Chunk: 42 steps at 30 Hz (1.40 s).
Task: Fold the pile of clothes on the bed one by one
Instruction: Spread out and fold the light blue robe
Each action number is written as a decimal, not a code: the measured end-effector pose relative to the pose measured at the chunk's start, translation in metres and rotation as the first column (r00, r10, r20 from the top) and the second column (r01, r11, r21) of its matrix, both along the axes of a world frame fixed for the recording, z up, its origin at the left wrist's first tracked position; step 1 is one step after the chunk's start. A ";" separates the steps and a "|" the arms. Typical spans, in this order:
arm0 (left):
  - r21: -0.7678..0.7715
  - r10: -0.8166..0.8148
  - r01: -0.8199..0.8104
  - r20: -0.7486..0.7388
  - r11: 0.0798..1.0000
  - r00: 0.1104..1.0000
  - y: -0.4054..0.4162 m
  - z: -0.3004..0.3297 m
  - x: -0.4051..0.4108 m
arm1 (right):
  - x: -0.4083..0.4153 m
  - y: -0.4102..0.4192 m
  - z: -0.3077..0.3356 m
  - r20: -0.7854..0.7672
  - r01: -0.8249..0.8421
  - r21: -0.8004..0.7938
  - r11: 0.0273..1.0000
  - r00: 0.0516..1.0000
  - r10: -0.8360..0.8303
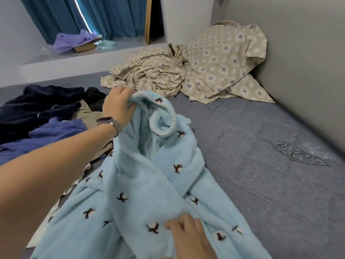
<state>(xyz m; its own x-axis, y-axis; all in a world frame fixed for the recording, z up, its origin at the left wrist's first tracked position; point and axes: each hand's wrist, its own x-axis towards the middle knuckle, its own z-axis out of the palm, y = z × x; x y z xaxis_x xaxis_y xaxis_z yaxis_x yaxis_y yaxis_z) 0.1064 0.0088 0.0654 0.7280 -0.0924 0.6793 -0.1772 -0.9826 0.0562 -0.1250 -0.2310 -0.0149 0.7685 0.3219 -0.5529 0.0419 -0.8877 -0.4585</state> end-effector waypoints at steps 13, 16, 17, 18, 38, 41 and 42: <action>-0.163 -0.005 -0.066 -0.405 0.984 0.914 -0.009 -0.005 -0.049 | -0.004 -0.010 -0.027 0.495 -0.067 0.196 0.978 0.868 -0.040; -0.131 -0.001 -0.065 -0.452 0.989 0.892 -0.024 -0.024 -0.036 | 0.012 -0.012 -0.027 0.491 -0.023 0.221 0.975 0.867 -0.091; 0.035 0.095 -0.094 -0.635 0.995 0.766 -0.030 -0.042 -0.038 | 0.018 -0.012 -0.027 0.518 -0.019 0.199 0.980 0.851 -0.089; 0.220 0.216 -0.068 -0.775 0.973 0.594 -0.035 -0.062 -0.044 | 0.025 -0.011 -0.027 0.574 -0.004 0.195 0.981 0.811 -0.111; -0.458 -0.203 -0.507 -0.854 0.730 0.480 0.070 -0.106 -0.047 | 0.259 0.024 -0.028 -0.078 0.418 0.394 0.819 0.903 -0.423; -0.558 -0.486 -0.543 -0.825 0.627 0.287 0.071 -0.069 -0.065 | 0.247 0.019 -0.001 -0.195 0.329 0.391 0.860 0.942 -0.272; -0.490 -0.418 -0.506 -0.871 0.710 0.258 0.069 -0.056 -0.067 | 0.246 0.021 0.010 -0.153 0.278 0.378 0.883 0.960 -0.237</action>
